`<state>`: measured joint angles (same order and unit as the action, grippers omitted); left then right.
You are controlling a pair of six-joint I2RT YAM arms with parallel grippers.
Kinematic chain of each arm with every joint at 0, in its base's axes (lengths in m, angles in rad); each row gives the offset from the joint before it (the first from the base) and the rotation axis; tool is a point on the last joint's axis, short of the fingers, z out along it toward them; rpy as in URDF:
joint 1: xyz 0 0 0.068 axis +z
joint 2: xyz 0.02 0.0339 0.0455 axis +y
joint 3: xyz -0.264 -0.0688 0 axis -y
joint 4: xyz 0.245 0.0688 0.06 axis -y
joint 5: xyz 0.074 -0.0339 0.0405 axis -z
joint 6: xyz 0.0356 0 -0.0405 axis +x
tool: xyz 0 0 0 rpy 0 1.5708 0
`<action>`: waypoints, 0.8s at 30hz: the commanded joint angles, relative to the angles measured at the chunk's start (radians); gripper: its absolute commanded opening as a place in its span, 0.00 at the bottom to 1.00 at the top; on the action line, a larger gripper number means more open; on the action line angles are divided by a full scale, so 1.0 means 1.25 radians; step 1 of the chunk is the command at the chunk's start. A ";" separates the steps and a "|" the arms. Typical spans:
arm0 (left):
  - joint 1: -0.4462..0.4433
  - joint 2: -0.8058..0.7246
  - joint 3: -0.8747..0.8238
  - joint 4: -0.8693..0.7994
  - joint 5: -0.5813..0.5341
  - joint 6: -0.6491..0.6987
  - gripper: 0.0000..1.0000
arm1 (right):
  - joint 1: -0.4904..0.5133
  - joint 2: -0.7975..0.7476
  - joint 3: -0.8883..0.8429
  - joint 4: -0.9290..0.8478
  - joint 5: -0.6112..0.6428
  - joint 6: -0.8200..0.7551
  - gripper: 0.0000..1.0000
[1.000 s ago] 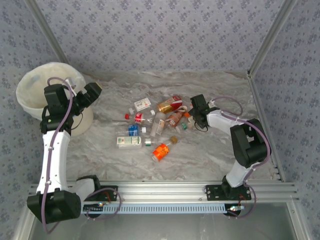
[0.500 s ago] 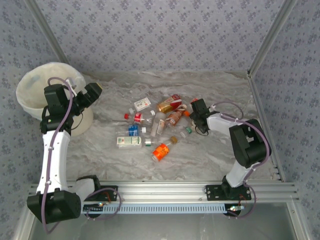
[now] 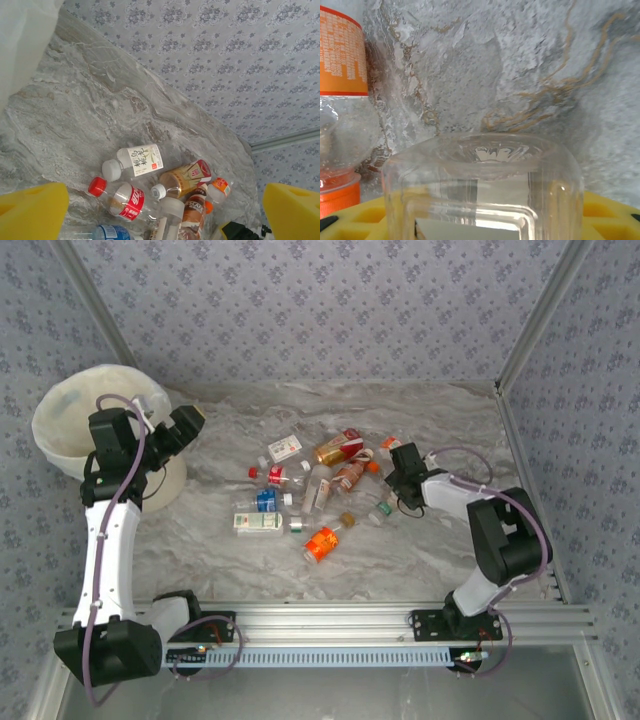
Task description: Put the plastic bottles in the bin
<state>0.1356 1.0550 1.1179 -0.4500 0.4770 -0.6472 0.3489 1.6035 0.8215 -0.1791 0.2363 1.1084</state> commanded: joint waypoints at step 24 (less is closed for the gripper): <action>-0.417 0.149 0.078 0.152 0.187 0.228 1.00 | 0.144 -0.277 0.069 0.320 -0.179 -0.220 0.39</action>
<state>-0.3412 1.1927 1.1946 -0.3157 0.5953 -0.4515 0.5220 1.2327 0.8551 0.0986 0.0902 0.8478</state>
